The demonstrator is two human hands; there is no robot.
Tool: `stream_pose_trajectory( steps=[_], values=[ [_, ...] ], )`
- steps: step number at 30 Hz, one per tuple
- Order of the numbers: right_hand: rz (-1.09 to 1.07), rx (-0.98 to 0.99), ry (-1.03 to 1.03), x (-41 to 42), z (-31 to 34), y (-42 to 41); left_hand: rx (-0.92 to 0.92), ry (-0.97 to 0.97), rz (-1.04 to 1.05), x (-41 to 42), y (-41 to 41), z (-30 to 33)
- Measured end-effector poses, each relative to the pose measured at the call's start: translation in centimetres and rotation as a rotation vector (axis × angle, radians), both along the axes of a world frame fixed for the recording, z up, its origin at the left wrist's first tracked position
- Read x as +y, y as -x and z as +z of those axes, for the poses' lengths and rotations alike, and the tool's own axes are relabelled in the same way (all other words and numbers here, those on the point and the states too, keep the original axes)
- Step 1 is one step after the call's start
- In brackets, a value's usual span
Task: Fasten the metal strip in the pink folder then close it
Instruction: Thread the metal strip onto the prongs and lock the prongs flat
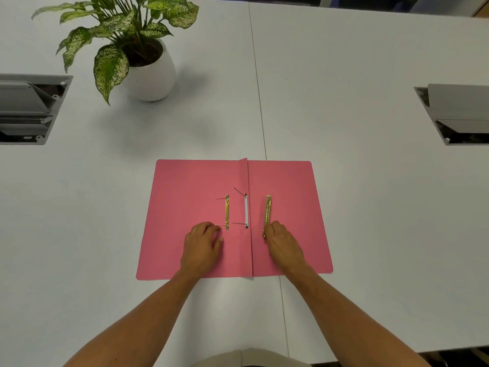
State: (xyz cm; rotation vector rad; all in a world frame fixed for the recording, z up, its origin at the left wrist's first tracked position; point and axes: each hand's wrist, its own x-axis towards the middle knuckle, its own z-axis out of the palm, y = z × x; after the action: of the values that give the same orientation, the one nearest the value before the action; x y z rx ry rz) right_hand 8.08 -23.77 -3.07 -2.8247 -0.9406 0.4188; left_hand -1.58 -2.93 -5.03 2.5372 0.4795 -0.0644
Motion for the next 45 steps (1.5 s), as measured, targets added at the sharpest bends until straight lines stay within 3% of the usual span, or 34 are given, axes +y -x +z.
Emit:
stream_pose_trajectory(
  steps=[4,8,14,20,25,30,45],
  values=[
    [0.062,-0.018,-0.084,1.2,1.4,0.4,-0.052,0.169,0.082,-0.8,-1.1,0.9],
    [0.153,-0.041,-0.128,2.8,3.1,1.0,-0.089,0.521,0.201,-2.0,-3.0,2.8],
    [0.254,-0.031,-0.158,4.8,3.8,1.6,0.003,0.895,0.286,-2.3,-4.7,4.0],
    [0.245,-0.002,-0.272,5.2,3.3,1.7,-0.013,0.987,0.363,-1.4,-4.6,3.7],
    [-0.129,0.204,-0.423,5.4,2.6,0.7,-0.081,1.041,0.467,0.1,-4.4,3.7],
    [-0.115,0.302,-0.363,6.0,1.9,-0.3,-0.065,1.074,0.502,0.5,-4.3,3.1],
    [-0.126,0.345,-0.442,6.1,0.7,-0.8,-0.033,1.183,0.577,-1.0,-5.9,3.2]
  ],
)
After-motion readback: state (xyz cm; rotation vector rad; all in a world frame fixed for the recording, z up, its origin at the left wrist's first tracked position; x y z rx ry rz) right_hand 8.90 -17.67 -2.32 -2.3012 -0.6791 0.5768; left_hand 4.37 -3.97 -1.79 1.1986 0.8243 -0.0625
